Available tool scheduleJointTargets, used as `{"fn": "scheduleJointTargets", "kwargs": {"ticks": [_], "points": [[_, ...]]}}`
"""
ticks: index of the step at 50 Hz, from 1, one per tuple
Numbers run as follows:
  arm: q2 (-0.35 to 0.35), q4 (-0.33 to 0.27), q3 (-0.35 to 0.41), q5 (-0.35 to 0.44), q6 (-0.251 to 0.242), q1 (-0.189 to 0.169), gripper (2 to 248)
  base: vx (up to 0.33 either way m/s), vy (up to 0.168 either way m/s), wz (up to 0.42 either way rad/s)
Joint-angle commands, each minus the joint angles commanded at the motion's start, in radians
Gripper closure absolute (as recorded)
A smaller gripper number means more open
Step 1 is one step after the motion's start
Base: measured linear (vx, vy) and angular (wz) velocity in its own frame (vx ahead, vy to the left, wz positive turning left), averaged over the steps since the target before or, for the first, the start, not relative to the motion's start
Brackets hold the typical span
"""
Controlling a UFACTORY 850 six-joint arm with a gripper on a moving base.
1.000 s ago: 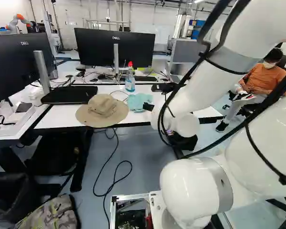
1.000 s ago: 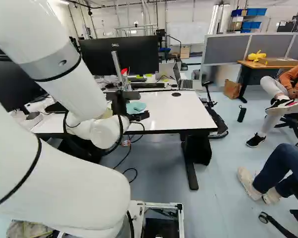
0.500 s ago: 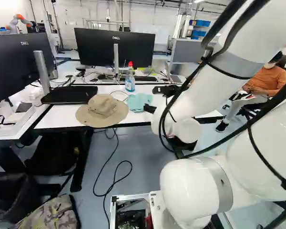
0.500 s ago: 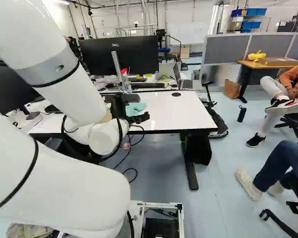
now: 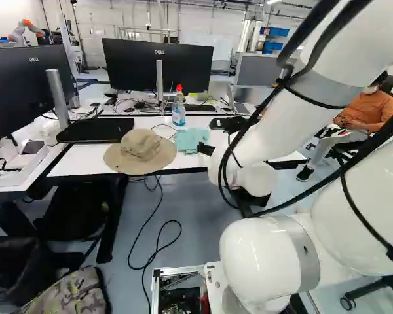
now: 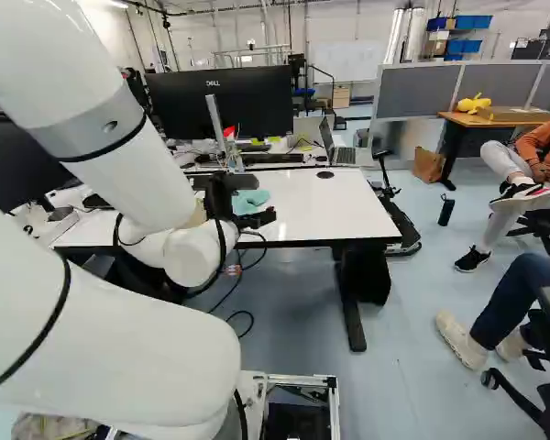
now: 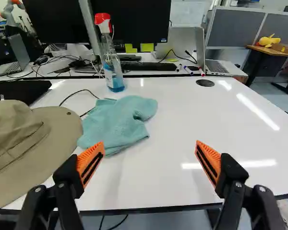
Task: Clean the table with the green towel
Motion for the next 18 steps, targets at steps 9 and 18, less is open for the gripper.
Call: {"fn": "scheduleJointTargets", "kwargs": {"ticks": [9,18], "points": [[0.0,0.0,0.0,0.0,0.0,0.0,3,0.0,0.0,0.0],[0.0,0.0,0.0,0.0,0.0,0.0,3,0.0,0.0,0.0]]}}
